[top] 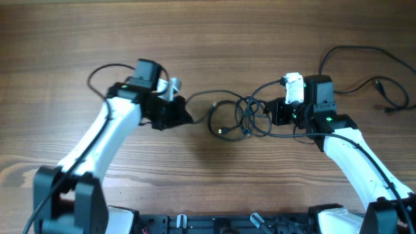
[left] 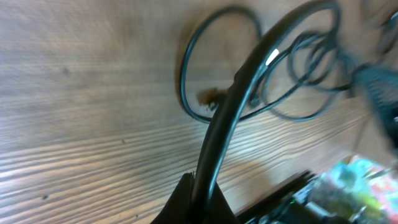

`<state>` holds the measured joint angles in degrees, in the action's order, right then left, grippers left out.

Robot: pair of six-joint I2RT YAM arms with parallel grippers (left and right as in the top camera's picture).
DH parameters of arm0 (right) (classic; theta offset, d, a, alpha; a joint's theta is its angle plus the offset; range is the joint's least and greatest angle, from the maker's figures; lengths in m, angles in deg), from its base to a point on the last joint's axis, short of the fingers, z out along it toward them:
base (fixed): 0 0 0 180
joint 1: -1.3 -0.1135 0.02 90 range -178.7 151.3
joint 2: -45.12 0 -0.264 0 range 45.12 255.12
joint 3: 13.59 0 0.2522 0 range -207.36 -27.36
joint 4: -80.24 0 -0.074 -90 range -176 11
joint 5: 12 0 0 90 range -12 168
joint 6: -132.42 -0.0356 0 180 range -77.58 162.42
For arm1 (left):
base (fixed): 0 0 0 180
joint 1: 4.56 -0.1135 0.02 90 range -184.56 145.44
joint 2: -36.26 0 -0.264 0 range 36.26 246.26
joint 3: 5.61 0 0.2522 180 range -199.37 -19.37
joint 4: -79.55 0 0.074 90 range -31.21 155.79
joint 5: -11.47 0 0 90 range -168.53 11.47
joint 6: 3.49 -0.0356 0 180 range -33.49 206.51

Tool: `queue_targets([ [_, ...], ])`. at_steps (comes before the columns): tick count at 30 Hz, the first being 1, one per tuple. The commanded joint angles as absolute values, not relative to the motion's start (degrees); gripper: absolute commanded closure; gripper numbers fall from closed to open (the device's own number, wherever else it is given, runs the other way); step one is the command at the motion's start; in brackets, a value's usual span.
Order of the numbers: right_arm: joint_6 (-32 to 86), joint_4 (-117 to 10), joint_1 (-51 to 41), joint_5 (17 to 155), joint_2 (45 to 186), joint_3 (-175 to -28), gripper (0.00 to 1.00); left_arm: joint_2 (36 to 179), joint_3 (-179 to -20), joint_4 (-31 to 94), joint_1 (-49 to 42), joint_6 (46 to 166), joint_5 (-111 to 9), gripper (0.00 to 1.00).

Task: Untangle cables
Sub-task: 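Lift a cable with the left gripper and pull it up-left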

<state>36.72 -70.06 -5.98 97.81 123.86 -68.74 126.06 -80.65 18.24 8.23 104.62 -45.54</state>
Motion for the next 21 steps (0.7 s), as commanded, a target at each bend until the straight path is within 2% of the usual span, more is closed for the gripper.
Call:
queue_targets([
  [1, 37.7, -69.4, -5.6, 89.6, 123.7, -69.2, 0.96, 116.5, -80.6, 19.6, 0.5, 108.3, -43.0, 0.96],
  [6, 34.3, -68.3, -5.6, 82.6, 123.7, -69.2, 0.96, 103.8, -80.6, 21.1, -13.4, 112.9, -43.0, 0.96],
  [8, 34.1, -67.9, -5.6, 81.0, 123.7, -69.2, 0.96, 98.5, -80.6, 21.3, -20.9, 114.8, -43.6, 0.96],
  [9, 32.1, -67.3, -5.6, 78.8, 123.7, -69.2, 0.96, 94.6, -80.6, 21.3, -28.0, 117.3, -44.1, 0.96],
  [12, 29.7, -66.8, -5.6, 75.1, 123.9, -69.2, 0.96, 90.1, -80.6, 21.5, -38.5, 122.1, -47.0, 0.96],
  [14, 28.3, -66.8, -5.6, 76.3, 124.5, -69.2, 0.96, 88.4, -80.6, 21.3, -44.3, 123.3, -44.5, 0.96],
  [17, 28.4, -68.4, -5.6, 91.9, 125.7, -69.2, 0.95, 88.6, -80.4, 19.3, -45.5, 122.8, -39.5, 0.96],
  [18, 28.4, -69.7, -5.6, 101.1, 126.3, -69.2, 0.85, 89.5, -80.3, 18.5, -43.9, 121.7, -39.3, 0.96],
  [21, 28.5, -72.4, -5.6, 117.7, 128.3, -69.2, 0.71, 92.7, -80.3, 18.4, -38.5, 118.2, -37.4, 0.96],
])
